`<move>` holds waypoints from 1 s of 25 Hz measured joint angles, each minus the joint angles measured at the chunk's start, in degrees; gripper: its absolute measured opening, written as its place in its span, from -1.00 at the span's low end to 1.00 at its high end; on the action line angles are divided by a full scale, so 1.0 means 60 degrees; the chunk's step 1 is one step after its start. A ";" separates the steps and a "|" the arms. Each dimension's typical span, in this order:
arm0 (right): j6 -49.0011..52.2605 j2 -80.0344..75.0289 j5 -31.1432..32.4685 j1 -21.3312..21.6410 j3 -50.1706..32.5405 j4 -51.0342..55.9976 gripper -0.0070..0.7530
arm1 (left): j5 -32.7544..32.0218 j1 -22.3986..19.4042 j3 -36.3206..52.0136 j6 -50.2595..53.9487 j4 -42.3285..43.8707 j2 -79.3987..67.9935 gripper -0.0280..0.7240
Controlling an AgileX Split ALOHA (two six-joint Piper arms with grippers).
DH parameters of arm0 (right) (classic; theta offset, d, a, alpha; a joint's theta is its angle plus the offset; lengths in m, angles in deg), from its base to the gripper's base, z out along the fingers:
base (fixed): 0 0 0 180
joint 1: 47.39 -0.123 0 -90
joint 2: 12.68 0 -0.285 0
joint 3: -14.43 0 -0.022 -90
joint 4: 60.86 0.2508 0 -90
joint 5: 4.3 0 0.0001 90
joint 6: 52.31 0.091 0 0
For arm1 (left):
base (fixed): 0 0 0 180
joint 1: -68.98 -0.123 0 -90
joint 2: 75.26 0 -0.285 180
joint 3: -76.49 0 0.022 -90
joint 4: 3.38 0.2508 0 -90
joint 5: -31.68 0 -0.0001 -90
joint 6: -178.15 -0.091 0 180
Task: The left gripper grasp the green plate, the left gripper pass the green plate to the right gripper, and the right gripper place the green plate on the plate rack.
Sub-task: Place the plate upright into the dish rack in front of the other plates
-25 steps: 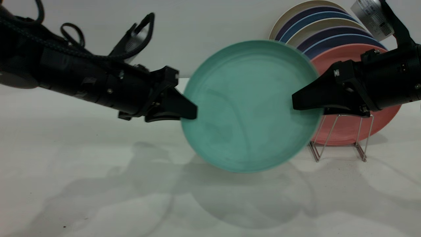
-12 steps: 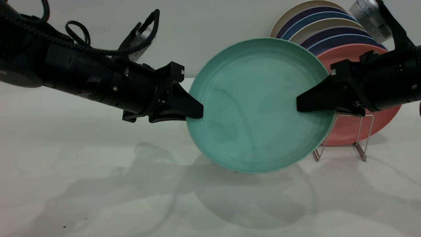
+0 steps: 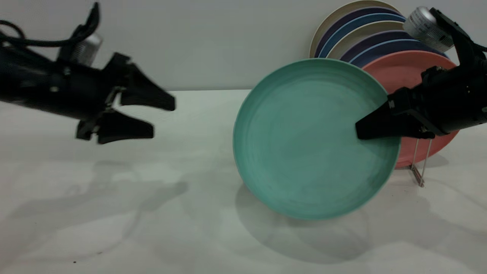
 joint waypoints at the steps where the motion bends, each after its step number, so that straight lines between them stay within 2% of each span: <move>1: -0.0065 0.0000 0.0014 0.0000 0.0000 -0.0116 -0.78 | -0.0128 -0.0231 0.0000 0.0243 0.0480 0.0000 0.97; 4: -0.0351 0.0018 0.0082 0.0008 0.0000 -0.0896 -0.78 | -0.0078 -0.0887 0.0000 0.1096 0.2053 0.0000 0.88; 7: -0.0383 0.0244 -0.0050 0.0008 0.0000 -0.2252 -0.78 | 0.0506 -0.1321 -0.0026 0.2363 0.4060 0.0000 0.78; 10: -0.0251 0.0877 -0.0974 -0.0117 0.0026 -0.3689 -0.78 | 0.1026 -0.1428 -0.0264 0.4161 0.6459 0.0000 0.72; 13: -0.0100 0.1604 -0.2052 -0.0535 0.0291 -0.5495 -0.78 | 0.1137 -0.1438 -0.0781 0.6156 0.8743 0.0000 0.67; 15: -0.0047 0.1871 -0.2178 -0.0756 0.0614 -0.6803 -0.78 | 0.1072 -0.1438 -0.1145 0.7272 0.9797 0.0000 0.66; 18: 0.0695 0.1915 -0.1770 -0.0825 0.1376 -0.8742 -0.78 | 0.0774 -0.1438 -0.1453 0.8149 1.0800 0.0000 0.65; 23: 0.2629 0.1915 0.0586 -0.0458 0.2969 -1.1990 -0.78 | 0.0500 -0.1438 -0.1479 0.8384 1.1109 0.0000 0.65; 25: 0.3329 0.1915 0.1055 -0.0188 0.3553 -1.2591 -0.78 | 0.0492 -0.1438 -0.1487 0.8387 1.1109 0.0000 0.65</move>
